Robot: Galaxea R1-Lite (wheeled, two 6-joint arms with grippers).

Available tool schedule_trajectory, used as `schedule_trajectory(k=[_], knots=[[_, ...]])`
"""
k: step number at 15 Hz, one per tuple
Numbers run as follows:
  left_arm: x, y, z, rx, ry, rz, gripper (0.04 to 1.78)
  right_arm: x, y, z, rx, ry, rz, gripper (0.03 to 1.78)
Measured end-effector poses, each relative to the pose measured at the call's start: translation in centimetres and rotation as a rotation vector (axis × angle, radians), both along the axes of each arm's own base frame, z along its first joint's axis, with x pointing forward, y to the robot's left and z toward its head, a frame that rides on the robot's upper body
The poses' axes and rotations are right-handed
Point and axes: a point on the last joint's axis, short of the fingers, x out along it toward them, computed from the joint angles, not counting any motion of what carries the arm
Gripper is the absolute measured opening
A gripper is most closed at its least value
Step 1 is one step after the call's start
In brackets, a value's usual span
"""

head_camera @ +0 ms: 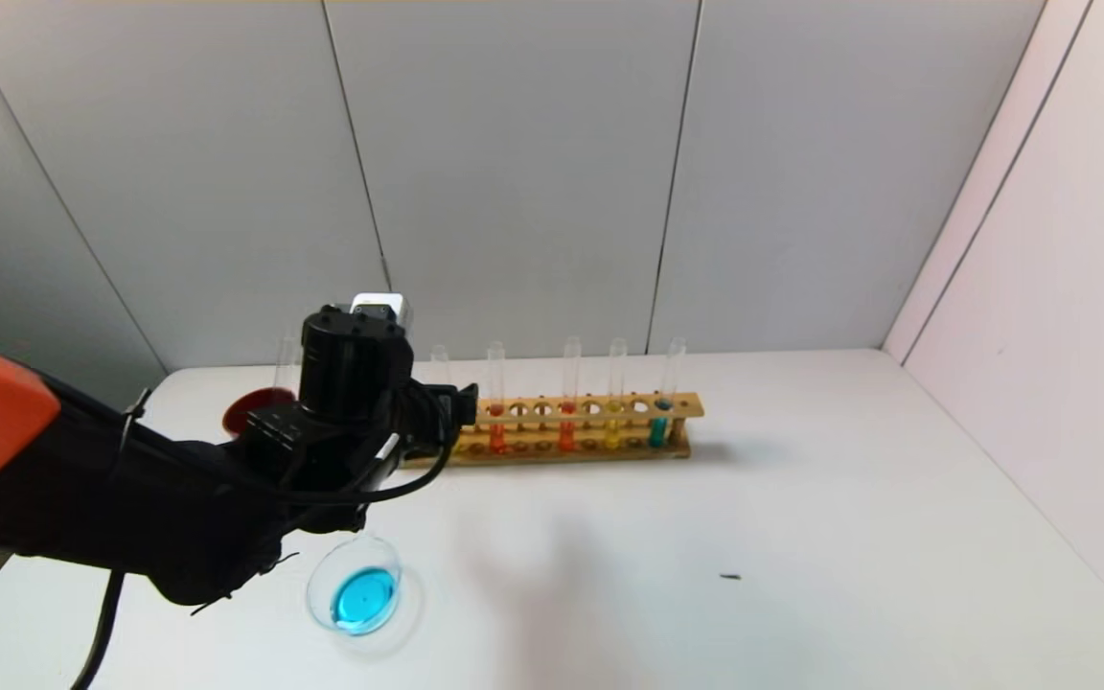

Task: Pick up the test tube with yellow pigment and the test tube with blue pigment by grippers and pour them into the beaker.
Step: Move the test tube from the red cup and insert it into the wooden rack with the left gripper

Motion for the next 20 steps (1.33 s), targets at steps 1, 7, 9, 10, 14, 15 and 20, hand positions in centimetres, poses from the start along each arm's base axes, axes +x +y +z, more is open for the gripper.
schedule_trajectory(k=[1,7,9,10,14,15,20], knots=[[0.8,-0.3,-0.5,0.005,0.006,0.006,1.75,0.0,0.0,0.0,0.000,0.000,0.000,1.70],[4.4,-0.3,-1.5,0.045,0.002,0.039,1.75,0.0,0.0,0.0,0.000,0.000,0.000,1.70],[5.0,-0.6,-1.1,0.059,-0.018,0.034,1.75,0.0,0.0,0.0,0.000,0.000,0.000,1.70],[5.3,-0.7,-1.0,0.062,-0.024,0.034,1.75,0.0,0.0,0.0,0.000,0.000,0.000,1.70],[5.9,-1.1,-1.0,0.061,-0.025,0.032,1.75,0.0,0.0,0.0,0.000,0.000,0.000,1.70],[6.0,-1.1,-1.1,0.061,-0.024,0.033,1.75,0.0,0.0,0.0,0.000,0.000,0.000,1.70],[6.2,-1.2,-1.8,0.066,-0.014,0.034,1.59,0.0,0.0,0.0,0.000,0.000,0.000,1.70]])
